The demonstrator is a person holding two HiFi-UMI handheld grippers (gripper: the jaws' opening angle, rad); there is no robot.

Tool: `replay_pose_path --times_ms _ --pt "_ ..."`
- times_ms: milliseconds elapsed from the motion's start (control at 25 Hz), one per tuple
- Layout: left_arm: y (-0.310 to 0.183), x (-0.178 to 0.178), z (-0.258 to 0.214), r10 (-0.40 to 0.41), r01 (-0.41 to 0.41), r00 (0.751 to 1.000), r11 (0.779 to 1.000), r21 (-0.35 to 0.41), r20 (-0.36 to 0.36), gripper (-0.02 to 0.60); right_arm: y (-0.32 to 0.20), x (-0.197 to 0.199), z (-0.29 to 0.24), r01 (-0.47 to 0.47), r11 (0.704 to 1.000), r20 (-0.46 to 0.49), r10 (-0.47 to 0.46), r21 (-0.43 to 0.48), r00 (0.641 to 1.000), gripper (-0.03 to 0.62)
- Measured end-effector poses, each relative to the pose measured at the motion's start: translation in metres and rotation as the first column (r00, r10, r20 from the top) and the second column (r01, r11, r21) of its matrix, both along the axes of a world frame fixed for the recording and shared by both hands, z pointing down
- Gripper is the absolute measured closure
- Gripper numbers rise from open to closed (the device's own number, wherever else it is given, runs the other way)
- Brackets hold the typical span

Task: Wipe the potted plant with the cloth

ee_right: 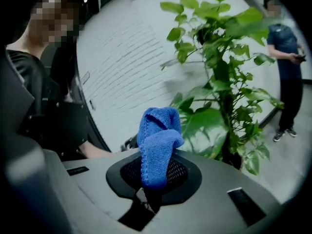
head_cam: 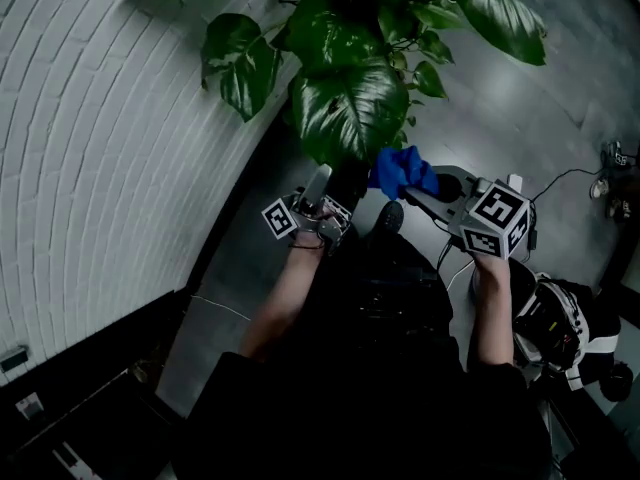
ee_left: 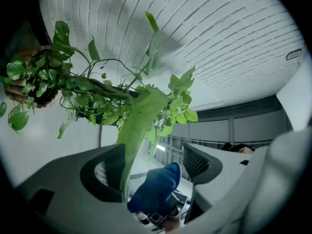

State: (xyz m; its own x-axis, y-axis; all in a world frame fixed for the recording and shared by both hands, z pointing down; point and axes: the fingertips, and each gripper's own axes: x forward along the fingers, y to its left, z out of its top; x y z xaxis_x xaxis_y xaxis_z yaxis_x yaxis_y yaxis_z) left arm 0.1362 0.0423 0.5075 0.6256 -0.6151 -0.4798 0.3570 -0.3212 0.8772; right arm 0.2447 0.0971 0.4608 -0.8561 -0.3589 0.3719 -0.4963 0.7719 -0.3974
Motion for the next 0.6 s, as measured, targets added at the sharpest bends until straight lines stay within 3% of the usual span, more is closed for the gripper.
replay_pose_path --times_ms 120,200,400,600 --pt "0.004 0.003 0.003 0.030 -0.030 1.000 1.000 0.002 0.005 0.213 -0.029 0.023 -0.016 -0.166 0.983 -0.031 0.169 0.076 0.985 0.539" --pt "0.007 0.005 0.000 0.050 -0.050 0.999 0.999 0.014 -0.004 0.213 -0.040 0.018 -0.016 -0.195 0.975 -0.059 0.201 0.103 0.978 0.539" --pt "0.013 0.009 -0.013 0.098 -0.096 0.994 0.994 0.046 -0.039 0.213 -0.036 -0.035 0.029 -0.095 0.992 -0.196 0.110 0.088 0.974 0.539" --pt "0.015 0.000 -0.013 0.107 -0.106 0.992 0.994 0.020 -0.065 0.213 0.005 -0.066 0.057 -0.013 0.998 -0.311 0.030 0.058 0.950 0.539"
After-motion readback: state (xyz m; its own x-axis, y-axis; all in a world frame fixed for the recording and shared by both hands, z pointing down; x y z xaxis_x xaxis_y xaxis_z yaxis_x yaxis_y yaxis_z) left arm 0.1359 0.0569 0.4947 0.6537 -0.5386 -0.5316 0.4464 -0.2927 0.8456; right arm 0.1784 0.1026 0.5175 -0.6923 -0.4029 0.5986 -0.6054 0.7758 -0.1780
